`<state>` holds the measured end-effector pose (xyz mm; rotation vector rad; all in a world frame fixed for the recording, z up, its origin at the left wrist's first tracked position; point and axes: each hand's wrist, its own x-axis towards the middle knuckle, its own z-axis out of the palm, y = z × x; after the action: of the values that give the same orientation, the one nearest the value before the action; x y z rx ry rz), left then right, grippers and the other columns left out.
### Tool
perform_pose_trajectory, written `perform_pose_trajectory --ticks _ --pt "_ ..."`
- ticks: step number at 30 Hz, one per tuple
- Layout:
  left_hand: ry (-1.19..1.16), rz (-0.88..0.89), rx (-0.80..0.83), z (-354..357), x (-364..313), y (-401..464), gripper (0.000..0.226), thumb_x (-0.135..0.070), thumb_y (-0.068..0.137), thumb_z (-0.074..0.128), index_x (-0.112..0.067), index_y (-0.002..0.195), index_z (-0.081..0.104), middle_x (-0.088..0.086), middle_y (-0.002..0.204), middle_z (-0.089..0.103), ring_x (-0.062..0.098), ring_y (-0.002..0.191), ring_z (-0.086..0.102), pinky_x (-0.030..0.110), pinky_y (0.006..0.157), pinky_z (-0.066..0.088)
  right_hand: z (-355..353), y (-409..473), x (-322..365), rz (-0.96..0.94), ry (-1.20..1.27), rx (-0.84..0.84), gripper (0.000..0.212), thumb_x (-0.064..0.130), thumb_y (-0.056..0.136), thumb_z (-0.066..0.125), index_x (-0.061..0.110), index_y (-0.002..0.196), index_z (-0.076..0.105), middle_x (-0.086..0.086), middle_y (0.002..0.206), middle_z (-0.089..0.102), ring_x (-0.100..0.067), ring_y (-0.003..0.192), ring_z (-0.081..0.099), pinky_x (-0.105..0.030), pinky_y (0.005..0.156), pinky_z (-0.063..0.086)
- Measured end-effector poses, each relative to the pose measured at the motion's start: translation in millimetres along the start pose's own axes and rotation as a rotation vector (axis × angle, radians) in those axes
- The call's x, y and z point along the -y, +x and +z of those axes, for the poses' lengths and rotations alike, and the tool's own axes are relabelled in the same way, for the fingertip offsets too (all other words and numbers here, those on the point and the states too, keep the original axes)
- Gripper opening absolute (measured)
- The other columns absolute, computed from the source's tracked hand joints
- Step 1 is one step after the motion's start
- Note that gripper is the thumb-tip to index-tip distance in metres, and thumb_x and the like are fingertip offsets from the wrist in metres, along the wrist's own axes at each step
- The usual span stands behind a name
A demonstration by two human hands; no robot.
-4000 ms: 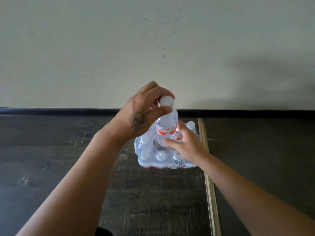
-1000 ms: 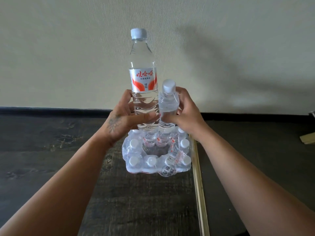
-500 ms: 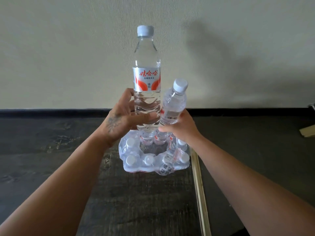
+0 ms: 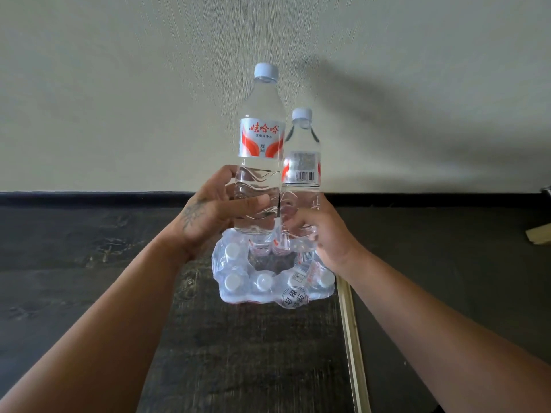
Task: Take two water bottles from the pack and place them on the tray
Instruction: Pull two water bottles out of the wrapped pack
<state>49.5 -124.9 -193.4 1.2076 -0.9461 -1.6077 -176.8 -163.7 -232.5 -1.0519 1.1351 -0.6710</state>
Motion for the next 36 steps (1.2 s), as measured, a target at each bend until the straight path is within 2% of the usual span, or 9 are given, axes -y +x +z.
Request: perform_pose_trajectory --ticks 4,8,12,16,20,24,27,32,36 --pt "0.064 -0.008 -0.07 2 -3 0 0.073 -0.02 0.074 0.093 -0.009 0.14 0.063 0.014 0.127 0.084 0.046 0.125 0.074 0.068 0.108 0.055 -1 -2 0 -0.003 0.134 0.001 0.072 0.018 0.052 0.079 0.023 0.124 0.071 -0.001 0.102 0.079 -0.037 0.115 0.071 -0.063 0.113 0.047" --pt "0.094 -0.085 -0.105 1 -2 -3 0.077 -0.033 0.067 0.096 -0.013 0.135 0.067 0.01 0.122 0.086 0.035 0.115 0.081 0.04 0.087 0.059 -5 -2 6 -0.001 0.187 0.011 0.055 0.015 0.057 0.076 0.02 0.111 0.068 0.003 0.078 0.073 -0.02 0.077 0.07 -0.036 0.071 0.057" --pt "0.097 -0.113 -0.12 -3 2 -6 0.072 -0.027 0.071 0.094 -0.01 0.135 0.065 0.01 0.12 0.086 0.035 0.114 0.082 0.041 0.087 0.063 -4 1 9 0.0 0.192 -0.001 0.054 0.017 0.056 0.075 0.018 0.109 0.067 0.003 0.078 0.072 -0.021 0.079 0.068 -0.045 0.081 0.057" --pt "0.091 -0.123 -0.126 -2 -2 -8 0.073 -0.027 0.071 0.095 -0.009 0.134 0.066 0.01 0.12 0.086 0.035 0.115 0.081 0.045 0.092 0.062 3 -2 12 0.004 0.148 0.028 0.059 0.021 0.055 0.075 0.016 0.114 0.066 0.006 0.077 0.071 -0.019 0.075 0.068 -0.03 0.063 0.056" --pt "0.095 -0.116 -0.128 1 -11 -14 0.078 -0.034 0.066 0.097 -0.01 0.134 0.066 0.01 0.122 0.086 0.033 0.114 0.082 0.053 0.103 0.061 6 -12 15 -0.012 0.074 -0.009 0.066 0.022 0.058 0.076 0.016 0.123 0.069 -0.004 0.1 0.076 -0.042 0.106 0.073 -0.057 0.091 0.062" --pt "0.071 -0.16 -0.161 4 -26 -47 0.075 -0.033 0.068 0.097 -0.012 0.133 0.067 0.01 0.122 0.085 0.031 0.113 0.083 0.05 0.101 0.062 11 -40 34 0.003 0.081 -0.015 0.058 0.02 0.064 0.075 0.018 0.121 0.071 -0.014 0.11 0.07 -0.059 0.122 0.06 -0.077 0.113 0.042" --pt "0.1 -0.198 -0.199 15 -43 -89 0.065 -0.031 0.078 0.094 -0.017 0.136 0.065 0.002 0.123 0.085 0.024 0.114 0.083 0.054 0.105 0.061 17 -76 60 0.087 0.104 -0.007 0.06 0.019 0.065 0.074 0.011 0.125 0.067 -0.015 0.107 0.07 -0.048 0.108 0.066 -0.077 0.111 0.042" --pt "0.054 -0.262 -0.221 39 -108 -176 0.063 -0.028 0.083 0.09 -0.016 0.139 0.062 0.005 0.127 0.084 0.027 0.118 0.081 0.06 0.109 0.059 34 -159 131 0.184 0.077 0.045 0.077 0.018 0.063 0.074 0.003 0.138 0.06 -0.031 0.12 0.067 -0.057 0.119 0.065 -0.068 0.108 0.049" --pt "0.012 -0.258 -0.209 61 -196 -246 0.067 -0.026 0.082 0.09 -0.011 0.139 0.059 0.006 0.122 0.084 0.027 0.113 0.082 0.044 0.093 0.066 59 -238 212 0.227 0.041 0.097 0.077 0.02 0.06 0.076 0.01 0.135 0.062 -0.022 0.118 0.068 -0.035 0.105 0.064 -0.054 0.097 0.05"
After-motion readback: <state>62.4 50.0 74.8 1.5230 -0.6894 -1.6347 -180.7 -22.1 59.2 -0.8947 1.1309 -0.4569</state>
